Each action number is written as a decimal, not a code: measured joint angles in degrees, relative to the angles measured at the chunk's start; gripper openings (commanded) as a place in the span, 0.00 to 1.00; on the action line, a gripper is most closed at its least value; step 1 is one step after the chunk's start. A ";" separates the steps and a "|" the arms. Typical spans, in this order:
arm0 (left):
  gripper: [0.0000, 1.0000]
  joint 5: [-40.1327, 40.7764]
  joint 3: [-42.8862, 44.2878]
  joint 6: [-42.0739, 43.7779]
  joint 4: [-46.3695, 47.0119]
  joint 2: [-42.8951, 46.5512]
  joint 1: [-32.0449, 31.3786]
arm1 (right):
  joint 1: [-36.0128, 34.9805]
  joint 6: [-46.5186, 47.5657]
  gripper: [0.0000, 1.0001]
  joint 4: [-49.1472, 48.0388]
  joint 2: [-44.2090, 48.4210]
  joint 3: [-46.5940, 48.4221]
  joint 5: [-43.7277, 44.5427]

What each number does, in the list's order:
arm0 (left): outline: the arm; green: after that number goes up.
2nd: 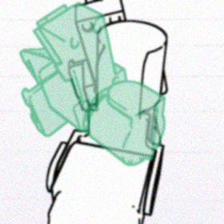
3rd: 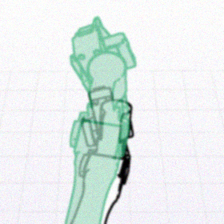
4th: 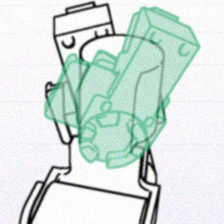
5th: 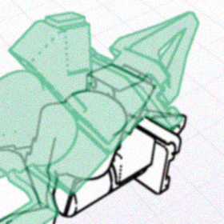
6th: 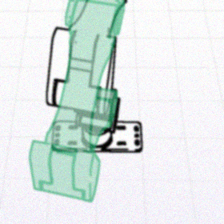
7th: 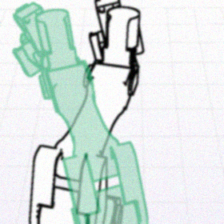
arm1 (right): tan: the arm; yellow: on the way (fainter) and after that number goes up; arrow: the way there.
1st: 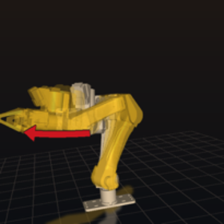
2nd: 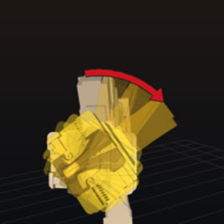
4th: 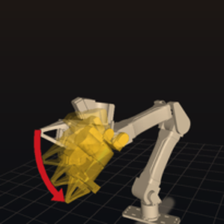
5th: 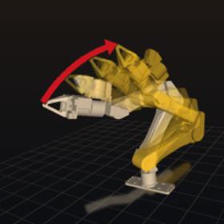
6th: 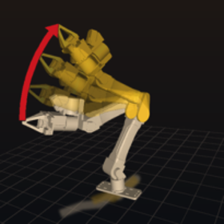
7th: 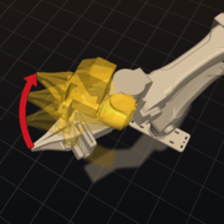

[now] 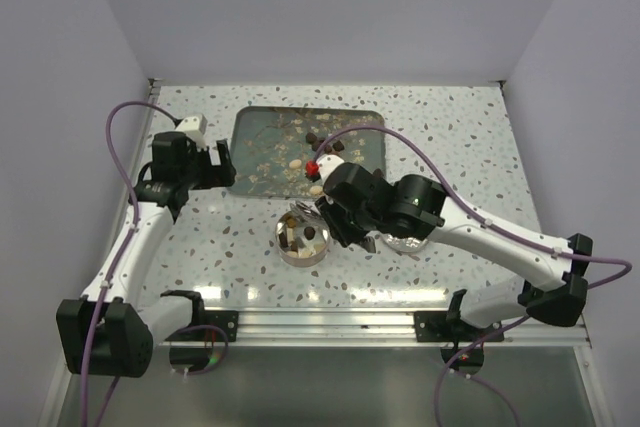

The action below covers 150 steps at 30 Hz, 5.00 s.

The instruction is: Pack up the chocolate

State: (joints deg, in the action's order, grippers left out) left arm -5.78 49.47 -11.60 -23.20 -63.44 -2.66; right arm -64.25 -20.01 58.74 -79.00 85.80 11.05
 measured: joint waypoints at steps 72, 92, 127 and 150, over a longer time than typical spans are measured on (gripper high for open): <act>1.00 2.64 -2.12 1.75 -1.70 2.40 0.02 | 25.57 11.08 0.49 -16.57 -24.74 -1.29 1.20; 1.00 3.02 -2.12 1.73 -1.66 2.16 0.02 | 26.45 11.93 0.32 -14.64 -25.11 3.41 -0.31; 1.00 1.64 -2.12 -1.33 -0.42 0.33 0.02 | 5.55 1.53 0.32 0.92 2.82 -5.38 -4.28; 1.00 1.60 -2.14 -1.49 -0.66 1.66 0.02 | -0.72 -1.44 0.39 0.72 0.09 -6.86 -4.52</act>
State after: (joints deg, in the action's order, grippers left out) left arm -4.19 47.33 -13.08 -23.86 -61.78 -2.63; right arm -64.97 -21.45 59.46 -78.91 78.94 6.52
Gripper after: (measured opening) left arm 0.997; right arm 0.395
